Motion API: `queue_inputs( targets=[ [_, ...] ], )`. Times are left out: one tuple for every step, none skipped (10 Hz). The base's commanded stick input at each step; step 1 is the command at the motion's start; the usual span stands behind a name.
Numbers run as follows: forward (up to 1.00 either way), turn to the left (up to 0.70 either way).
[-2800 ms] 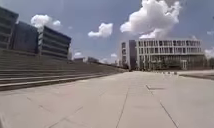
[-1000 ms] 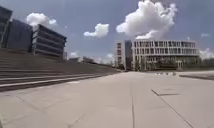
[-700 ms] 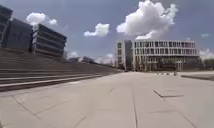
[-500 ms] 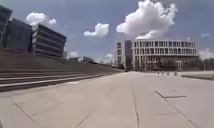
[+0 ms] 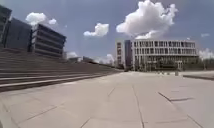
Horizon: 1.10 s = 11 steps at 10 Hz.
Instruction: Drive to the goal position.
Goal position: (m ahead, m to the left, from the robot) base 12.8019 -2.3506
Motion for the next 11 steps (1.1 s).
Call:
queue_inputs(
  targets=[
    [0.5, 0.0],
    [0.5, 0.0],
    [0.5, 0.0],
    [0.5, 0.0],
    [0.5, 0.0],
    [0.5, 0.0],
    [0.5, 0.0],
    [0.5, 0.0],
    [0.5, 0.0],
    [0.5, 0.0],
    [0.5, 0.0]
  ],
)
